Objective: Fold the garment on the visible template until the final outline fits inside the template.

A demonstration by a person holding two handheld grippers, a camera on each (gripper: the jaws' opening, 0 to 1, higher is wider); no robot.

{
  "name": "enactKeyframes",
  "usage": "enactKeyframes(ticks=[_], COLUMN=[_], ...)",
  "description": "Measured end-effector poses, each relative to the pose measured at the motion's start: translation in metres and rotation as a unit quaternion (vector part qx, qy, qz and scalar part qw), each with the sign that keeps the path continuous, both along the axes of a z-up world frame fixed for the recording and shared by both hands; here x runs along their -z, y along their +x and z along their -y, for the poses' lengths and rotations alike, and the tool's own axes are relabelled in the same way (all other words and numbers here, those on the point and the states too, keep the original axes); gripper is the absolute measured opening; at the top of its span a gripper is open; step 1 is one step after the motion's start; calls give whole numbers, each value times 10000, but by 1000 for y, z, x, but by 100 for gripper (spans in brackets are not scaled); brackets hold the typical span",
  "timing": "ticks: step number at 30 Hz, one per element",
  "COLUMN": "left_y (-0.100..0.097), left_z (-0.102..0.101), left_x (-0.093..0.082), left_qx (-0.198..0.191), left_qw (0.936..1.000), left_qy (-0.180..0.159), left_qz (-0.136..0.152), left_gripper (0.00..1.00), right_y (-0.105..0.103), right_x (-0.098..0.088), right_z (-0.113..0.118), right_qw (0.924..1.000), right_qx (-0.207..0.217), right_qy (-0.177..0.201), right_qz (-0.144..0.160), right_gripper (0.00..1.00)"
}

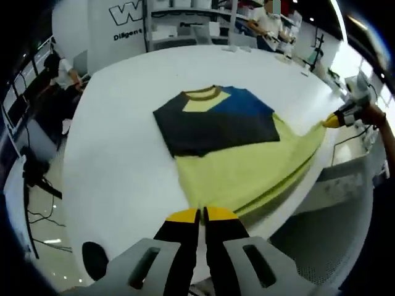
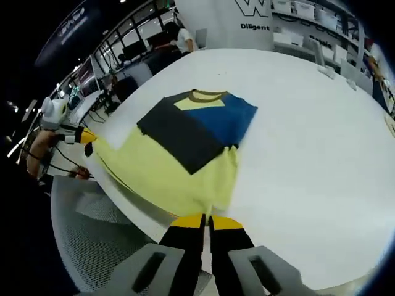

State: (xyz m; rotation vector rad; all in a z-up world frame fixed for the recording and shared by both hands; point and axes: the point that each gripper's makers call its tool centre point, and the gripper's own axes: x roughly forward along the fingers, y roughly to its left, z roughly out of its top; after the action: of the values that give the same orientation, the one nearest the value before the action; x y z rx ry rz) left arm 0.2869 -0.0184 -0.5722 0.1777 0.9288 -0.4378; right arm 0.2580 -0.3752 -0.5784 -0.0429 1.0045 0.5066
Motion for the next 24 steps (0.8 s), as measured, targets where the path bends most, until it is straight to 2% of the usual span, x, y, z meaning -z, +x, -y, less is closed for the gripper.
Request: enactKeyframes(ticks=[7,10,12,14,19,22,24], left_y=[34,52,62,69,92,106,114], left_z=[-2,-1,3,3,3,6,7], left_x=[-16,-23,-28,-31,-40,-46,-49], left_qx=[-104,-122,-216,-254,-385,-345,-305], left_qw=[9998,9994,9990,9988,9977,9974,9972], left_qy=[11,46,-125,-144,-200,-118,-81], left_qz=[169,330,360,394,520,624,681], left_gripper=[0,0,0,0,0,0,0], right_y=[31,48,58,66,91,107,116], right_x=[-15,-23,-27,-30,-36,-40,-42], right_z=[-1,-5,-4,-4,-1,2,1], right_qw=[9997,9988,9982,9976,9964,9955,9945], right_qx=[-34,135,213,289,467,495,573], right_qy=[-10,315,407,490,500,430,513], right_qz=[256,338,386,399,492,678,715], right_gripper=[0,0,0,0,0,0,0])
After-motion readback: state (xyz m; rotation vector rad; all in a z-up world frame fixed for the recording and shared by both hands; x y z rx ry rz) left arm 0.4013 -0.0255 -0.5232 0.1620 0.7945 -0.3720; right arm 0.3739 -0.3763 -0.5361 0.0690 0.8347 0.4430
